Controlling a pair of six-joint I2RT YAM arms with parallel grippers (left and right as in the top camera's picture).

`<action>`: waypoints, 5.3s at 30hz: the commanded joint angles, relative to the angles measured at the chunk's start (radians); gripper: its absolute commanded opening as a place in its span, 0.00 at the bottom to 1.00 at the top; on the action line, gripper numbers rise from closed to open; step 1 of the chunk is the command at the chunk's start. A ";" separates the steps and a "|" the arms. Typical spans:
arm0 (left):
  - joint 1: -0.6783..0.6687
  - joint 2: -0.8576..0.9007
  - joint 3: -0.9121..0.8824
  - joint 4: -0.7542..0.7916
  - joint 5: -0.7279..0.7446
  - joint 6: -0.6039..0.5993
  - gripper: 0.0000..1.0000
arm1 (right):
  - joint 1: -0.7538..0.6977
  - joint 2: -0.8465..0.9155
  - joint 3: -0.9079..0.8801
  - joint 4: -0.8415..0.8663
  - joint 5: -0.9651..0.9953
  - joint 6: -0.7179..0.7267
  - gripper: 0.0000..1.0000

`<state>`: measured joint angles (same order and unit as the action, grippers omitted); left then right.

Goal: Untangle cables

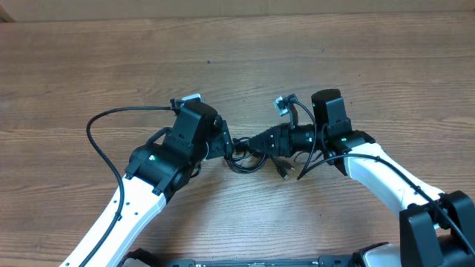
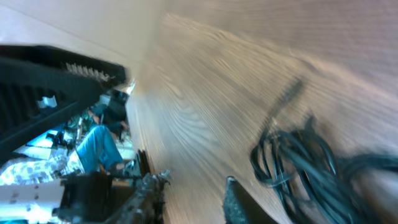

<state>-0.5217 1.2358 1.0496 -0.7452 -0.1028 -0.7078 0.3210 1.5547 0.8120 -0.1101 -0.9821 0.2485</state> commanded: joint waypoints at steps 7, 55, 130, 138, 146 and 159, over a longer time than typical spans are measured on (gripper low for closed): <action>0.007 0.017 0.013 -0.002 -0.213 -0.003 1.00 | 0.063 -0.021 0.013 -0.158 0.107 0.127 0.78; 0.138 0.150 0.013 -0.006 -0.098 -0.003 1.00 | 0.354 0.148 0.012 0.024 0.737 0.933 0.38; 0.128 0.150 0.013 0.196 0.700 0.364 1.00 | -0.133 0.104 0.013 0.427 -0.352 1.253 0.04; 0.129 0.150 0.013 0.189 0.668 0.365 1.00 | -0.133 0.104 0.013 0.427 -0.359 1.252 0.04; 0.128 0.150 0.013 0.179 0.669 0.364 0.93 | -0.133 0.104 0.013 0.444 -0.333 1.373 0.04; 0.128 0.150 0.013 0.180 0.652 0.372 0.93 | -0.130 0.104 0.013 0.683 -0.317 1.624 0.04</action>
<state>-0.3912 1.3853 1.0500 -0.5617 0.5663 -0.3618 0.1905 1.6875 0.8108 0.5125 -1.2934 1.7691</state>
